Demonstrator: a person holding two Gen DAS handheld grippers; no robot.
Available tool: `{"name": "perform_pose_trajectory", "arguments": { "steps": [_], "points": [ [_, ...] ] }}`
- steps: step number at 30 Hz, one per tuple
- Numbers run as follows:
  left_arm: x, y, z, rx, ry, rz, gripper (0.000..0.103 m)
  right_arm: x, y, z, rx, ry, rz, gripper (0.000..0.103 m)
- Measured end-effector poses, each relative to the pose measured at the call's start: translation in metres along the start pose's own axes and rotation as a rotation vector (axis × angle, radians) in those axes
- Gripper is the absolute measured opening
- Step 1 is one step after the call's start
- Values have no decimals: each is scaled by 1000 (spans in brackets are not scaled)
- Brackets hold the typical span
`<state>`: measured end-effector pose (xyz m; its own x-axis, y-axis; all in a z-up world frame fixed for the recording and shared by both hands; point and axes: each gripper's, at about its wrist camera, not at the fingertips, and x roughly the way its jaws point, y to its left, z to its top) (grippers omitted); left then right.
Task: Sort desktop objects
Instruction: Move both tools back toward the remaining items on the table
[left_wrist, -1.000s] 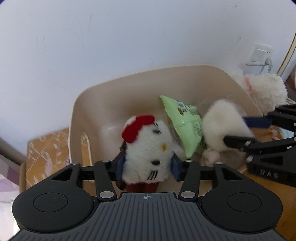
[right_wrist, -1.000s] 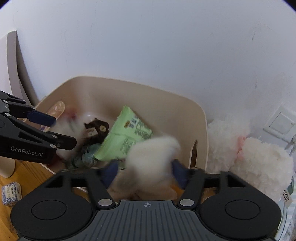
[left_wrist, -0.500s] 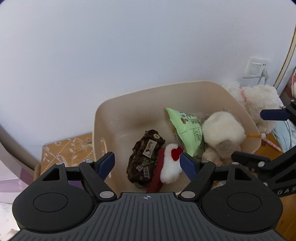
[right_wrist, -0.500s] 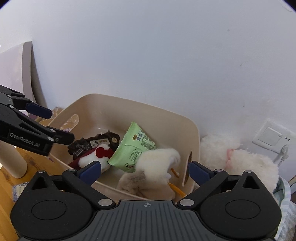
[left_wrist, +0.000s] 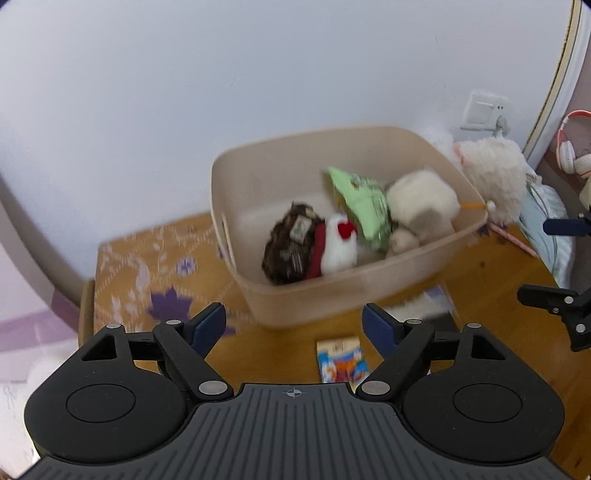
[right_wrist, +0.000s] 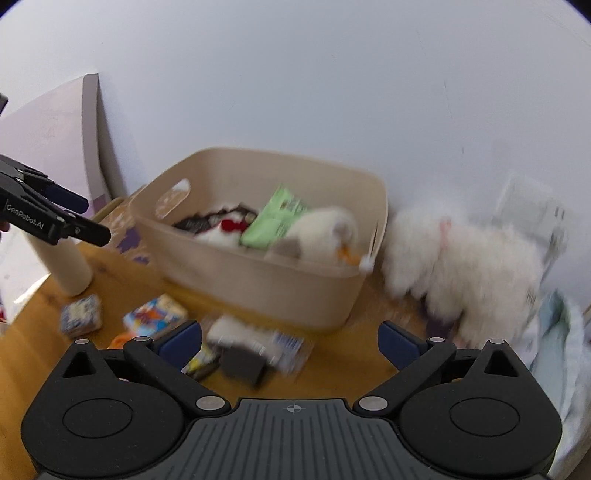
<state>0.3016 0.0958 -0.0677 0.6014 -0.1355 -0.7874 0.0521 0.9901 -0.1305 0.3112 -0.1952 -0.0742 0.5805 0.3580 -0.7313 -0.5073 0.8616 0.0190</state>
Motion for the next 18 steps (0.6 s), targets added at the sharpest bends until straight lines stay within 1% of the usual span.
{"name": "perform_pose_trajectory", "arguments": {
  "steps": [4, 8, 10, 12, 18],
  "points": [
    [2, 7, -21, 2, 31, -3, 82, -5, 2, -23, 20, 35, 23, 103],
    [3, 13, -38, 9, 54, 9, 82, -16, 9, -44, 29, 29, 31, 103],
    [1, 11, -46, 60, 42, 23, 83, -19, 15, -53, 28, 25, 34, 103],
    [0, 7, -53, 112, 55, 31, 83, -22, 20, -61, 30, 26, 36, 103],
    [1, 2, -76, 186, 86, 8, 83, -31, 39, -82, 7, 29, 55, 103]
  ]
}}
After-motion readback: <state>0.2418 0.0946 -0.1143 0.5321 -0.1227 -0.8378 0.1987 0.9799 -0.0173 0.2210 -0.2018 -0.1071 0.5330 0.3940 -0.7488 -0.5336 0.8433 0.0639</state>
